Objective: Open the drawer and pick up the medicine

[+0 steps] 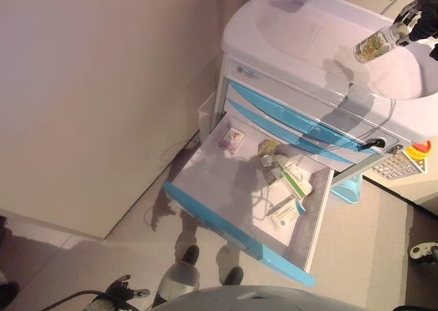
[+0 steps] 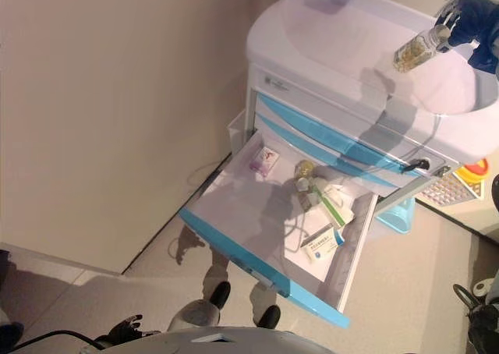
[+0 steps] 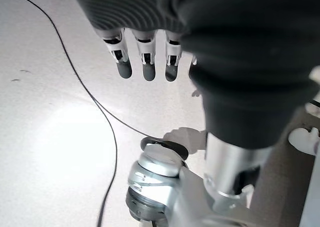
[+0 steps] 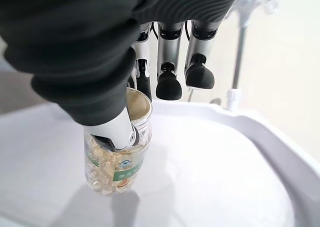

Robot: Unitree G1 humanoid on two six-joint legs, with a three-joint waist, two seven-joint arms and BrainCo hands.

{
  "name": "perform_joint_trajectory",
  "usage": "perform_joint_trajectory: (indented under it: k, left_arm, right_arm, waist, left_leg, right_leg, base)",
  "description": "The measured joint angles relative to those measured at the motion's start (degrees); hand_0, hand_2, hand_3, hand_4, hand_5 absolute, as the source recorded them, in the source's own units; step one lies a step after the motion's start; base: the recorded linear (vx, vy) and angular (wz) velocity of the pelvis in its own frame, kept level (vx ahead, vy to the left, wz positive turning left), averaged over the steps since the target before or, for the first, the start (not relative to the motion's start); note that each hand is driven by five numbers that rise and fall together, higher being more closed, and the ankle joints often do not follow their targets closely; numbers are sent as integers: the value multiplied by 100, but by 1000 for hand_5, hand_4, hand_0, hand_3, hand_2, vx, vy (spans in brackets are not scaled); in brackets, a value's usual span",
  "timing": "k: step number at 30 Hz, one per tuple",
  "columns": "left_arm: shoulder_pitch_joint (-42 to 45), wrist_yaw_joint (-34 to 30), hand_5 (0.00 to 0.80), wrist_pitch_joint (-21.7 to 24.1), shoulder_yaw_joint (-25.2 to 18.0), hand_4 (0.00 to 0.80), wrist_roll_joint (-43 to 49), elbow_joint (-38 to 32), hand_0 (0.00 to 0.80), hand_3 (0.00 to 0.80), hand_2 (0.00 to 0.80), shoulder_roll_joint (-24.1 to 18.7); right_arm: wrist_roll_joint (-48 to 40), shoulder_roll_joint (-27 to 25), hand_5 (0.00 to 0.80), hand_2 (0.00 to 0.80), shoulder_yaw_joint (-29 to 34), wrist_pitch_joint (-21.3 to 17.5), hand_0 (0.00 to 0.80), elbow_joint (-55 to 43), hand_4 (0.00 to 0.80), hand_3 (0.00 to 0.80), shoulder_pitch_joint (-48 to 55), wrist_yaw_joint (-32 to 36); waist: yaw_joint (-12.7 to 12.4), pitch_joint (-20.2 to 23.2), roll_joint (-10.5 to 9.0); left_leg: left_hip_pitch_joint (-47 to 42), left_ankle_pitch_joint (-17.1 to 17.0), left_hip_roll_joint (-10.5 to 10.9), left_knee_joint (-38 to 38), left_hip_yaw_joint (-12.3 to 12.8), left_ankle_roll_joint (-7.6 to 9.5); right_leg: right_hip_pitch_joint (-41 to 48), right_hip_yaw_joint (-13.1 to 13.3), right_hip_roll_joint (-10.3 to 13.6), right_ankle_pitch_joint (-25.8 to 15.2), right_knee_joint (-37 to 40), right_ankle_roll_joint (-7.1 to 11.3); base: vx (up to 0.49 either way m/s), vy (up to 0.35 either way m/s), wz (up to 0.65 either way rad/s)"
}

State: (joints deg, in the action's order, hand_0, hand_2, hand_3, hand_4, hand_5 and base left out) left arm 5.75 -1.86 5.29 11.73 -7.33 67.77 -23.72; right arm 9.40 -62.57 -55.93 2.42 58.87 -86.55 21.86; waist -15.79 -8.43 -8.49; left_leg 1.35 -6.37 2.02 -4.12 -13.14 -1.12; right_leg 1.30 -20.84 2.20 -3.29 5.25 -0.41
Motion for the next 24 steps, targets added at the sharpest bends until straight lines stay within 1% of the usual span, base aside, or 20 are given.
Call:
perform_joint_trajectory:
  k: [2, 6, 16, 17, 18, 19, 21, 24]
  left_arm:
    - [-8, 5, 0, 1, 0, 0, 0, -58, 0, 0, 0, -7]
    - [-12, 4, 0, 49, 0, 0, -3, -171, 0, 0, 0, -39]
    - [-28, 3, 0, 127, 2, 0, -58, -458, 0, 0, 0, -134]
    - [-27, 1, 0, 125, 2, 0, -63, -461, 0, 0, 0, -144]
    - [-27, 1, 0, 124, 2, 0, -66, -467, 0, 0, 0, -155]
    - [-27, 1, 0, 124, 3, 0, -93, -472, 0, 0, 0, -164]
    - [-26, 2, 0, 124, 2, 0, -159, -493, 0, 0, 0, -177]
    - [-37, 2, 0, 133, 4, 0, -175, -567, 0, 0, 0, -178]
  right_arm:
    - [96, 19, 800, 800, -133, -3, 800, 36, 800, 800, 0, 121]
    - [188, 54, 800, 800, -131, -5, 800, 63, 800, 800, -79, 255]
    - [646, 59, 800, 800, -183, -24, 800, 71, 800, 800, -198, 361]
    - [646, 59, 684, 684, -185, -20, 684, 71, 684, 684, -203, 366]
    - [645, 59, 267, 267, -186, -18, 267, 69, 267, 267, -208, 368]
    - [646, 59, 0, 0, -185, -9, 0, 69, 0, 0, -209, 366]
    - [645, 59, 0, 0, -188, 3, 0, 73, 0, 0, -223, 366]
    - [642, 60, 0, 0, -233, 3, 0, 70, 0, 0, -223, 363]
  waist:
    - [-62, -91, -25]
    - [-135, -268, -68]
    - [-162, -352, -87]
    - [-164, -357, -86]
    - [-163, -363, -88]
    - [-164, -365, -90]
    - [-160, -377, -96]
    - [-155, -521, -92]
  left_leg:
    - [3, -1, 1, 1, -8, 1]
    - [6, -1, 10, -2, -12, 1]
    - [9, 1, 6, -6, -28, -2]
    - [10, 1, 6, -5, -28, -2]
    - [10, 1, 6, -5, -29, -2]
    - [12, 1, 6, -5, -29, -2]
    - [12, 3, 5, -6, -28, -4]
    - [21, 2, 4, -1, -27, -8]
  right_leg:
    - [-1, -1, 12, 0, 0, 0]
    - [-1, -4, 22, 0, 0, 1]
    - [0, -14, 16, 1, 1, 2]
    - [0, -15, 15, 1, 1, 2]
    - [-1, -14, 14, 1, 1, 2]
    - [-2, -15, 14, 1, 1, 3]
    - [-2, -15, 15, 2, 1, 3]
    - [-9, -13, 15, 1, 1, 4]
  base:
    - [3, -6, 2]
    - [0, 0, 0]
    - [0, 0, 0]
    - [0, 0, 0]
    - [0, 0, 0]
    - [0, 0, 0]
    - [0, 0, 0]
    - [0, 0, 0]
